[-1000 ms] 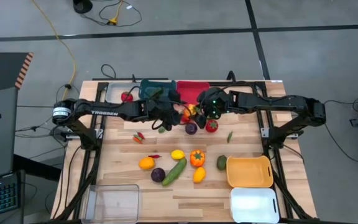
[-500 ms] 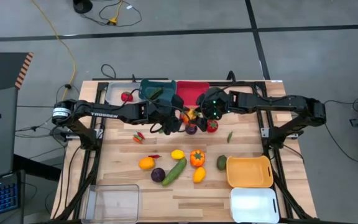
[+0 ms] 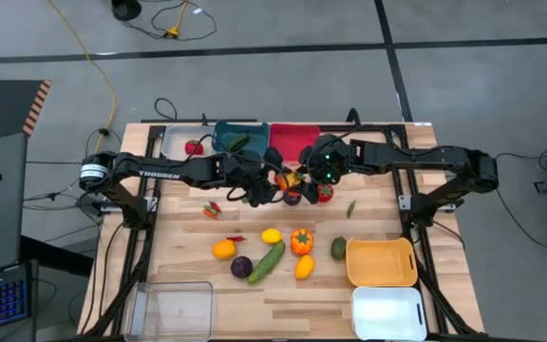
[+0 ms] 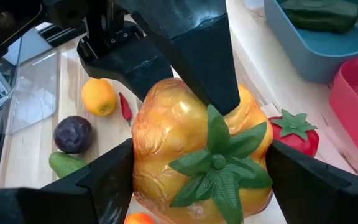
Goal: Sort produce into baskets
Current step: Put the orange tomato into the top transparent bin
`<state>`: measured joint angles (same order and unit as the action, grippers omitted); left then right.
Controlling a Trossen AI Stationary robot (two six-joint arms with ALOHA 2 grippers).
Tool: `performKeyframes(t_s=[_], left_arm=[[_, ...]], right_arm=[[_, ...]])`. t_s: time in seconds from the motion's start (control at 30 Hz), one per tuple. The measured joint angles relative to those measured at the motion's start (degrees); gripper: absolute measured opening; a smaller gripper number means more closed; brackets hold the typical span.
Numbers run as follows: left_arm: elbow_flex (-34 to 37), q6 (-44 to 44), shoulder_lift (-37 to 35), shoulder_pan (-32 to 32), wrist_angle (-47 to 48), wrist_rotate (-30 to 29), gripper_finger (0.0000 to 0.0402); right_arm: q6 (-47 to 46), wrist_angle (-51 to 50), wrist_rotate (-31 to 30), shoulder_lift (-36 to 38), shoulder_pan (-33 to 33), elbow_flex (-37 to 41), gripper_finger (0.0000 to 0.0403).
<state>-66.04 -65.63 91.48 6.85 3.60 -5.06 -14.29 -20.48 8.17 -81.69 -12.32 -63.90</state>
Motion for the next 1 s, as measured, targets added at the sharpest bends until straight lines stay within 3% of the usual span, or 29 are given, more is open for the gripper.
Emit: performKeyframes(t_s=[0.3, 0.57, 1.0], left_arm=[[0.0, -2.92, -0.02, 0.0, -0.11, 1.8, 0.0281], [0.0, -3.58, -0.02, 0.0, -0.04, 1.37, 0.0238], [0.0, -3.66, -0.02, -0.11, -0.07, 0.05, 0.024]], right_arm=[[0.76, 0.25, -0.03, 0.0, 0.0, 0.0, 0.0353], [0.81, 0.39, -0.38, 0.0, -0.01, 0.0, 0.036], [0.81, 0.31, -0.65, 0.0, -0.11, 0.0, 0.0362]])
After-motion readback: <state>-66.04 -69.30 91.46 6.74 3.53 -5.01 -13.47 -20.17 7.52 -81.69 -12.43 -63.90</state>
